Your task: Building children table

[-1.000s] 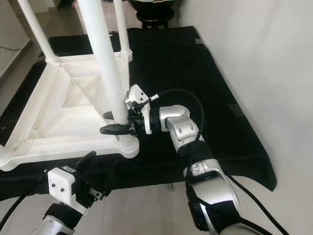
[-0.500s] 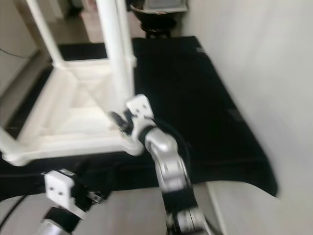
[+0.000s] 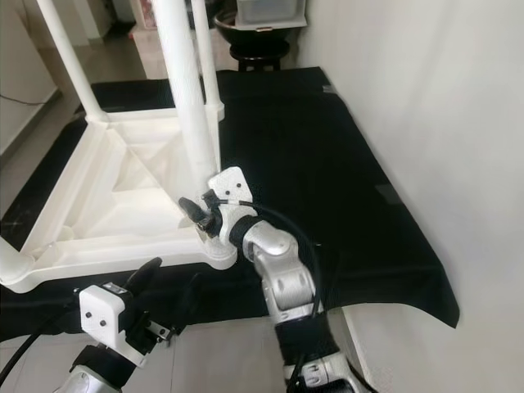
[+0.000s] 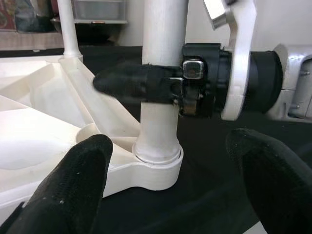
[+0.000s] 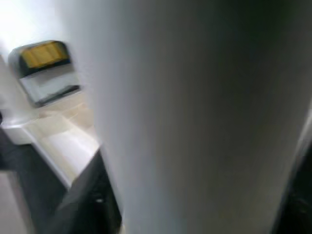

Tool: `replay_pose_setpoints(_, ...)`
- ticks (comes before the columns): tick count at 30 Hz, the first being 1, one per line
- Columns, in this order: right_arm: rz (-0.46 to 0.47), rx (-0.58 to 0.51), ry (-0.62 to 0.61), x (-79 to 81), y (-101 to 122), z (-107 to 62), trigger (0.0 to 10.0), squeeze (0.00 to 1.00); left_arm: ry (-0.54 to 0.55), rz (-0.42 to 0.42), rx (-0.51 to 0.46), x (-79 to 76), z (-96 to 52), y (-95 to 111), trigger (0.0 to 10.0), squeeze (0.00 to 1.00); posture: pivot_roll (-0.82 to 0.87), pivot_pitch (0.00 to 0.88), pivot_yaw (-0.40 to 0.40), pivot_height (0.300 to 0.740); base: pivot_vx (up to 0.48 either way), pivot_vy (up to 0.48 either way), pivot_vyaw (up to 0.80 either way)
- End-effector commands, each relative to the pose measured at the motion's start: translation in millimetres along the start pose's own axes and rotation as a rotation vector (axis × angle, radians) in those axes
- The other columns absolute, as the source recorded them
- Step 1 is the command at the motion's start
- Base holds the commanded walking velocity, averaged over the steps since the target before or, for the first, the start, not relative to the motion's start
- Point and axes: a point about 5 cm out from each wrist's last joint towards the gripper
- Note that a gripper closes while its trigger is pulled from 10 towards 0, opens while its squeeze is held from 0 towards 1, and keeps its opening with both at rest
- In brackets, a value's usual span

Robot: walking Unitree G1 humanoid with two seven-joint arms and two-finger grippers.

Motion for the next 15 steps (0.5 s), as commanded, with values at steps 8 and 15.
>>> replay_pose_setpoints(8, -0.153, -0.138, 0.586, -5.2, 29, 1.9, 10.0, 0.00, 0.005, -0.010, 0.023, 1.3, -1.3, -4, 10.0, 0.00, -0.01, 0.132, 0.038, 0.740, 0.000, 0.000, 0.00)
replay_pose_setpoints(15, -0.139, -0.104, 0.680, -15.6, 27, 12.5, 0.0, 0.00, 0.008, -0.009, 0.022, -1.0, -1.9, -4, 10.0, 0.00, 0.01, 0.132, 0.034, 0.740, 0.000, 0.000, 0.00)
Point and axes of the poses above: a point about 5 cm out from each wrist's last joint towards the gripper, its own z axis pointing out of the wrist towards the gripper, its own y axis along the axis of the wrist's last joint, x = y × z, and after that the axes turned 11 degrees about -z, right-handed
